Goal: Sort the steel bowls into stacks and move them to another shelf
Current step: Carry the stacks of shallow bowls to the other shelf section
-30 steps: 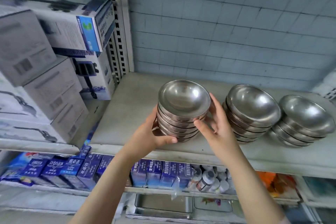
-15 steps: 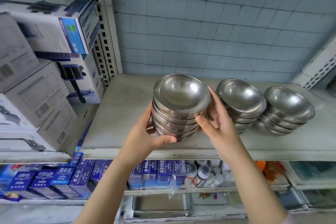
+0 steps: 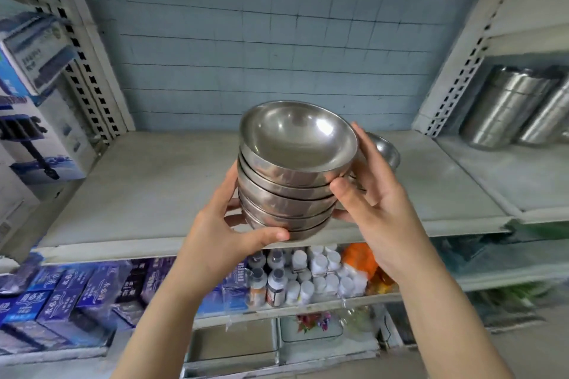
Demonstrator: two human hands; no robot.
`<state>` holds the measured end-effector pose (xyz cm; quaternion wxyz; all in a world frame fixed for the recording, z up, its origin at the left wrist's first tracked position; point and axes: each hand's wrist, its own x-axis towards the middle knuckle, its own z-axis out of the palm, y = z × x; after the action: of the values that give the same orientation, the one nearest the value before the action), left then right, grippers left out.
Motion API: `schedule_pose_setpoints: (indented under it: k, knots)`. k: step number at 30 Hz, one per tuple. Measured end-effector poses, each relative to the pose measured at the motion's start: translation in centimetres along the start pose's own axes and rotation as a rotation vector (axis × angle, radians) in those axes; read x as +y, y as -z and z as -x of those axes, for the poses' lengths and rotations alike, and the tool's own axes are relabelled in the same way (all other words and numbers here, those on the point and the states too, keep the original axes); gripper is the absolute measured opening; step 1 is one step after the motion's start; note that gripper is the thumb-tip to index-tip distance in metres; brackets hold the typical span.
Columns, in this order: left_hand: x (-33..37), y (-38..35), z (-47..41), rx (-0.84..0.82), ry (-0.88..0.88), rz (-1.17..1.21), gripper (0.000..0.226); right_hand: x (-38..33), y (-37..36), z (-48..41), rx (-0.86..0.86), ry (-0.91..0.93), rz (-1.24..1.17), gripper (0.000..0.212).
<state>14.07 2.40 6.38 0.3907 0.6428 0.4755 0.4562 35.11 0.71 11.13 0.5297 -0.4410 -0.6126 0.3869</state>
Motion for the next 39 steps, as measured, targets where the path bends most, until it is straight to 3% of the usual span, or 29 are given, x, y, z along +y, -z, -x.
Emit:
schedule_pose_setpoints:
  k: [4, 14, 27, 39]
  knots:
    - [2.9, -6.3, 0.7, -0.015, -0.015, 0.024, 0.105, -0.9, 6.6, 2.3, 0.025, 0.009, 0.006, 0.072]
    - [7.2, -23.1, -1.9, -0.249, -0.065, 0.08, 0.097, 0.7, 22.9, 7.1, 0.216, -0.05, 0.109, 0.074]
    - [9.4, -44.3, -12.9, -0.513, -0.114, 0.221, 0.093, 5.4, 42.2, 4.5, 0.453, -0.122, 0.189, 0.077]
    - [12.6, -63.4, -19.0, -0.704, -0.13, 0.168, 0.098, 9.4, 59.6, 5.1, 0.625, -0.134, 0.165, 0.077]
